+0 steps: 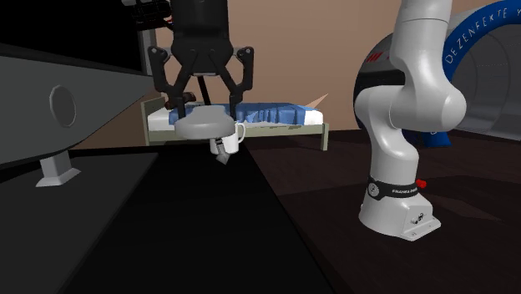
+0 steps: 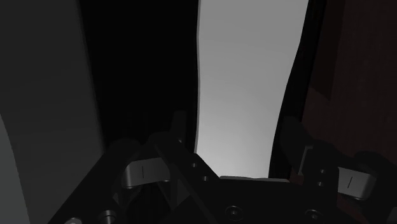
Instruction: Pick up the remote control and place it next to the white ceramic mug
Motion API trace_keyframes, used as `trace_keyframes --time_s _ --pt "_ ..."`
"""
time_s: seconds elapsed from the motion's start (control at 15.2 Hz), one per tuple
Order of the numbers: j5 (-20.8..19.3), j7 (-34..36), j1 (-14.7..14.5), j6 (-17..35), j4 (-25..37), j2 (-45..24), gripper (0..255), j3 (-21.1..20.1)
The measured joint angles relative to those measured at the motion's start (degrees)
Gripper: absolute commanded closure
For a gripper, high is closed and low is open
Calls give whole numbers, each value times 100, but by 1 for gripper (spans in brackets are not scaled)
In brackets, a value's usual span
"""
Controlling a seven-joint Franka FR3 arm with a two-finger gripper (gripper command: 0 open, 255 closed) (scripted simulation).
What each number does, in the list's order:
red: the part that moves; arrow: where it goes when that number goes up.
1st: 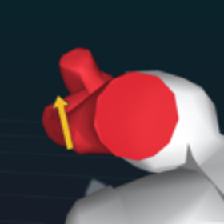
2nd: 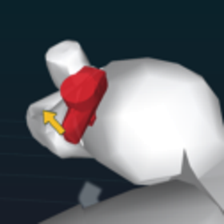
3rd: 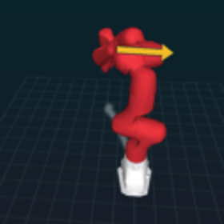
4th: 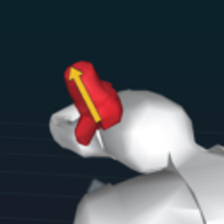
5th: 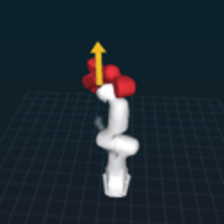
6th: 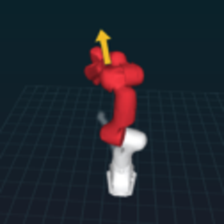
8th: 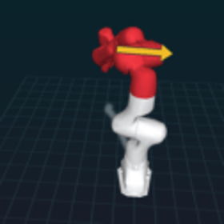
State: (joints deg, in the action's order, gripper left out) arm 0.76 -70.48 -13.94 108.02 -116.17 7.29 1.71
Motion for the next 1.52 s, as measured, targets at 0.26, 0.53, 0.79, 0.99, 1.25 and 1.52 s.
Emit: trace_keyframes --time_s 0.26,0.53,0.79,0.99,1.25,1.52 --pt "-68 -568 263 -9 -184 184 255 333" --pt "-124 -1051 478 -28 -163 182 255 619" --pt "-162 -1614 724 -35 -11 36 255 949" --pt "-164 -2092 929 -50 156 -119 255 1219" --pt "-158 -2648 1173 -121 396 -293 255 1526" --pt "-49 -3227 1423 -165 821 -696 255 1819"
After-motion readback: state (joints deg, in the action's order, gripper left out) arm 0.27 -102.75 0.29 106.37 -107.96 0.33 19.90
